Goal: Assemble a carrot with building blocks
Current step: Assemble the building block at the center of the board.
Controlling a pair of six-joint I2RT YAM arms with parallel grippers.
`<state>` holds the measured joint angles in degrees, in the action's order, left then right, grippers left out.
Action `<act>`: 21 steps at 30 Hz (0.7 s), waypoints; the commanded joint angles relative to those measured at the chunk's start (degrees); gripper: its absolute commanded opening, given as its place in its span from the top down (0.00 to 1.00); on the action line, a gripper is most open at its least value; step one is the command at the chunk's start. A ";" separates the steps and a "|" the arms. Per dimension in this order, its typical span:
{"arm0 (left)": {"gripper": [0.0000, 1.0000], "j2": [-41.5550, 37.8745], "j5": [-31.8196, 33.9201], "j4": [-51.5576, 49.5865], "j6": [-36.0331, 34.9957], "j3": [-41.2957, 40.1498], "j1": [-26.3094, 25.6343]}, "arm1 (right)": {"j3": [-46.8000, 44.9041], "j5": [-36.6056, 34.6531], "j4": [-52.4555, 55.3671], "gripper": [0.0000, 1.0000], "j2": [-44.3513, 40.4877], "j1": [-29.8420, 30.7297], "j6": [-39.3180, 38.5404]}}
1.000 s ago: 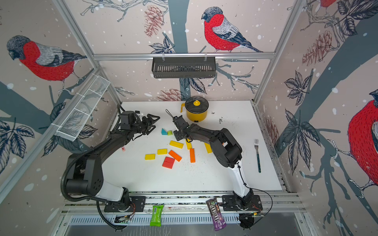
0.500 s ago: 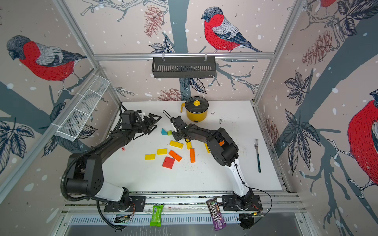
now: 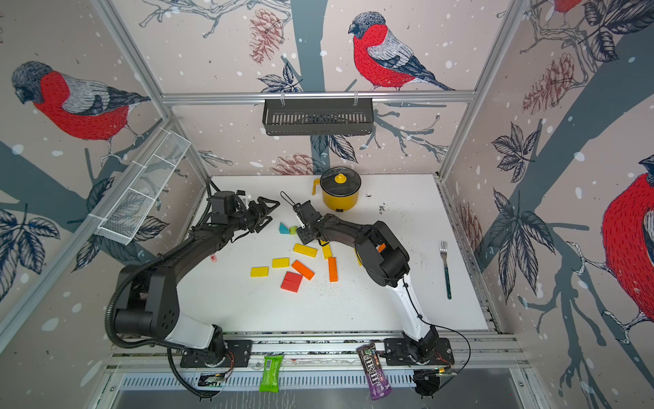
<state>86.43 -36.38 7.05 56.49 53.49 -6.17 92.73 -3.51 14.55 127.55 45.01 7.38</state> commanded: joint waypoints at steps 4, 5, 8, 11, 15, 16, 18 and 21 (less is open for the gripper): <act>0.15 0.18 -0.77 0.23 -0.68 0.38 -0.07 | 1.03 -0.49 -0.30 0.52 0.83 0.50 0.55; 0.15 0.15 -0.84 0.39 -0.66 0.34 -0.07 | 1.14 -0.60 -0.24 0.52 0.97 0.55 0.66; 0.15 0.14 -0.66 0.25 -0.68 0.38 -0.06 | 1.83 -0.72 -0.04 0.52 1.36 0.77 0.80; 0.15 0.23 -0.75 0.33 -0.62 0.38 -0.06 | 2.10 -1.41 0.04 0.53 1.56 0.86 0.89; 0.15 0.23 -0.71 0.32 -0.68 0.38 -0.14 | 2.25 -2.11 0.04 0.53 1.56 0.85 0.97; 0.15 0.23 -0.76 0.35 -0.64 0.38 -0.15 | 2.26 -2.12 0.13 0.53 1.55 0.78 0.84; 0.15 0.23 -0.76 0.35 -0.68 0.38 -0.15 | 2.15 -2.10 0.17 0.53 1.54 0.69 0.73; 0.15 0.18 -0.73 0.34 -0.63 0.38 -0.15 | 2.54 -2.11 0.47 0.53 1.74 0.69 0.36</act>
<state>86.50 -36.40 7.05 56.49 53.49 -6.35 94.67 -4.75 14.61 129.08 45.69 7.60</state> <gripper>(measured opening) 0.846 0.474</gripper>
